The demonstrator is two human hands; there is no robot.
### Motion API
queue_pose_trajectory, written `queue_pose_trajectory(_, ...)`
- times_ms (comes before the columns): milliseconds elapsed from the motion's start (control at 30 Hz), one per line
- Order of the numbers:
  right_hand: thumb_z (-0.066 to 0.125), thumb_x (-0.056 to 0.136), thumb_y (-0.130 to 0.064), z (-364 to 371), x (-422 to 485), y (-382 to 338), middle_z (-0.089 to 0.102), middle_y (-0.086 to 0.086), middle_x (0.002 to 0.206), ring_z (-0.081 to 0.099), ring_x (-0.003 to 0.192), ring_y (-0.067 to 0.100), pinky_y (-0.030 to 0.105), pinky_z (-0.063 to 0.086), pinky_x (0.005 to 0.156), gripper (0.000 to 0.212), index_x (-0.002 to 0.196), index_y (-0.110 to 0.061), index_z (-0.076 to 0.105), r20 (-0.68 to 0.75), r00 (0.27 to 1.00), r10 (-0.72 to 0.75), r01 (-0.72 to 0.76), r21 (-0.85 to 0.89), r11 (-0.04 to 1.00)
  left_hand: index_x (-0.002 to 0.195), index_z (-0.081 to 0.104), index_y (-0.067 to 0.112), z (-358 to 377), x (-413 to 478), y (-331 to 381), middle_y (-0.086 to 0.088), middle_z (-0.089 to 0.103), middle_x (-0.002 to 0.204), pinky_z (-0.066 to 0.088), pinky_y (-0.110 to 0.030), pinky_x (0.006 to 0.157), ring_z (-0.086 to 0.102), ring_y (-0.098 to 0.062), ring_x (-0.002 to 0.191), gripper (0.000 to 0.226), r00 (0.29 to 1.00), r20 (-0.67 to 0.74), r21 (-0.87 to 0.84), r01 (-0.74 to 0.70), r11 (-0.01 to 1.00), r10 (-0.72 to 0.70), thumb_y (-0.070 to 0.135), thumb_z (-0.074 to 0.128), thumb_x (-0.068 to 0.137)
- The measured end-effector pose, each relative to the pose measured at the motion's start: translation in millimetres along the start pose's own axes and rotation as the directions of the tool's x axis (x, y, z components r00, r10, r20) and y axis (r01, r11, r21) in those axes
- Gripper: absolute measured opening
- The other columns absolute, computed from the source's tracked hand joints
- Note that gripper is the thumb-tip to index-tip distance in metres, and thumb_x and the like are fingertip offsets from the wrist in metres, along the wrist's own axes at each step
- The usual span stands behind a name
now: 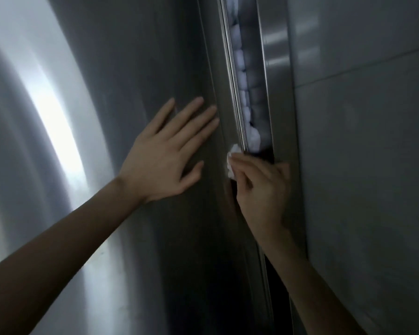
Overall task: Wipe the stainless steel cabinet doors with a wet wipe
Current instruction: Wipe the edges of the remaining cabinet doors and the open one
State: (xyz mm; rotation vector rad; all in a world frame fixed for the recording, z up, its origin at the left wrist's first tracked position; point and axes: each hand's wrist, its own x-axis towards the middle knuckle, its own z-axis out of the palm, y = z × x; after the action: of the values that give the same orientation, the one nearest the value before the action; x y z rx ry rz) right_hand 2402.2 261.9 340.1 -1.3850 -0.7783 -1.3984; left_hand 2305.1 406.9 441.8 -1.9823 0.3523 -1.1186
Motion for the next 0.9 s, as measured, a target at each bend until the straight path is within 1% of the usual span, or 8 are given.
queue_pose_trajectory(100,0.061,0.085,-0.012,-18.3,-73.9,5.8,0.073,-0.002,0.093,0.068,0.078,0.009,0.023,0.031,0.069,0.015,0.088,-0.011,0.076,0.037,0.999,0.036,-0.034,-0.058,0.998,0.151,0.032,0.010,7.0,-33.5,24.0,-0.011,0.027,0.158,0.019,-0.055,0.118,0.019,-0.029,0.148,0.064,0.994,0.065,-0.001,-0.084,0.996,0.084,0.040,0.037,0.095)
queue_pose_trajectory(167,0.060,0.085,-0.012,-22.1,-86.4,9.0,0.073,-0.002,0.093,0.069,0.077,0.009,0.024,0.030,0.068,0.016,0.087,-0.011,0.076,0.059,0.998,0.015,-0.010,-0.089,0.996,0.151,0.032,0.010,8.2,-38.7,27.1,-0.011,0.027,0.159,0.018,-0.054,0.118,0.018,-0.029,0.149,0.063,0.993,0.070,0.006,-0.093,0.996,0.092,0.041,0.036,0.096)
queue_pose_trajectory(300,0.063,0.085,-0.013,-9.9,-30.7,12.7,0.073,-0.004,0.092,0.067,0.075,0.009,0.027,0.033,0.070,0.013,0.088,-0.013,0.075,0.042,0.994,-0.100,0.102,-0.043,0.994,0.151,0.032,0.010,8.7,-36.8,26.1,-0.012,0.026,0.159,0.018,-0.054,0.118,0.017,-0.029,0.149,0.063,0.993,0.071,-0.001,-0.089,0.996,0.089,0.040,0.037,0.096)
queue_pose_trajectory(433,0.061,0.086,-0.013,1.9,-7.3,10.6,0.073,-0.004,0.092,0.064,0.077,0.009,0.025,0.028,0.072,0.014,0.089,-0.014,0.075,-0.009,0.993,-0.116,0.115,-0.071,0.991,0.151,0.032,0.010,10.4,-38.0,26.9,-0.012,0.027,0.159,0.018,-0.055,0.118,0.017,-0.030,0.149,0.062,0.995,0.059,0.004,-0.087,0.996,0.087,0.039,0.034,0.097)
queue_pose_trajectory(533,0.066,0.087,-0.016,-13.1,-58.6,19.3,0.072,-0.002,0.094,0.067,0.079,0.014,0.029,0.031,0.071,0.010,0.087,-0.013,0.076,0.047,0.991,-0.127,0.133,-0.157,0.979,0.152,0.030,0.010,11.3,-37.6,25.0,-0.012,0.026,0.159,0.018,-0.055,0.118,0.017,-0.030,0.149,0.062,0.995,0.042,0.000,-0.090,0.996,0.090,0.038,0.033,0.097)
queue_pose_trajectory(633,0.070,0.085,-0.017,-30.7,-100.0,32.6,0.072,0.001,0.095,0.069,0.083,0.018,0.032,0.034,0.068,0.009,0.082,-0.011,0.075,0.141,0.962,-0.234,0.259,-0.192,0.947,0.152,0.030,0.010,12.6,-38.5,24.9,-0.012,0.025,0.159,0.017,-0.054,0.119,0.016,-0.029,0.149,0.062,0.995,0.043,0.007,-0.090,0.996,0.090,0.038,0.033,0.097)
queue_pose_trajectory(733,0.071,0.085,-0.014,-27.1,-79.6,36.8,0.073,0.001,0.093,0.068,0.082,0.018,0.032,0.033,0.070,0.007,0.082,-0.010,0.075,0.144,0.952,-0.271,0.295,-0.185,0.937,0.152,0.029,0.011,12.8,-37.4,26.0,-0.011,0.024,0.160,0.014,-0.052,0.120,0.015,-0.029,0.149,0.062,0.994,0.041,0.012,-0.099,0.995,0.098,0.038,0.032,0.097)
queue_pose_trajectory(900,0.072,0.085,-0.017,-7.5,-10.8,35.4,0.071,-0.005,0.091,0.059,0.085,0.010,0.029,0.029,0.076,0.003,0.084,-0.015,0.074,0.042,0.946,-0.323,0.325,-0.175,0.929,0.152,0.031,0.011,12.3,-37.5,25.5,-0.011,0.026,0.159,0.014,-0.051,0.120,0.016,-0.028,0.149,0.061,0.996,0.028,-0.002,-0.089,0.996,0.089,0.038,0.033,0.097)
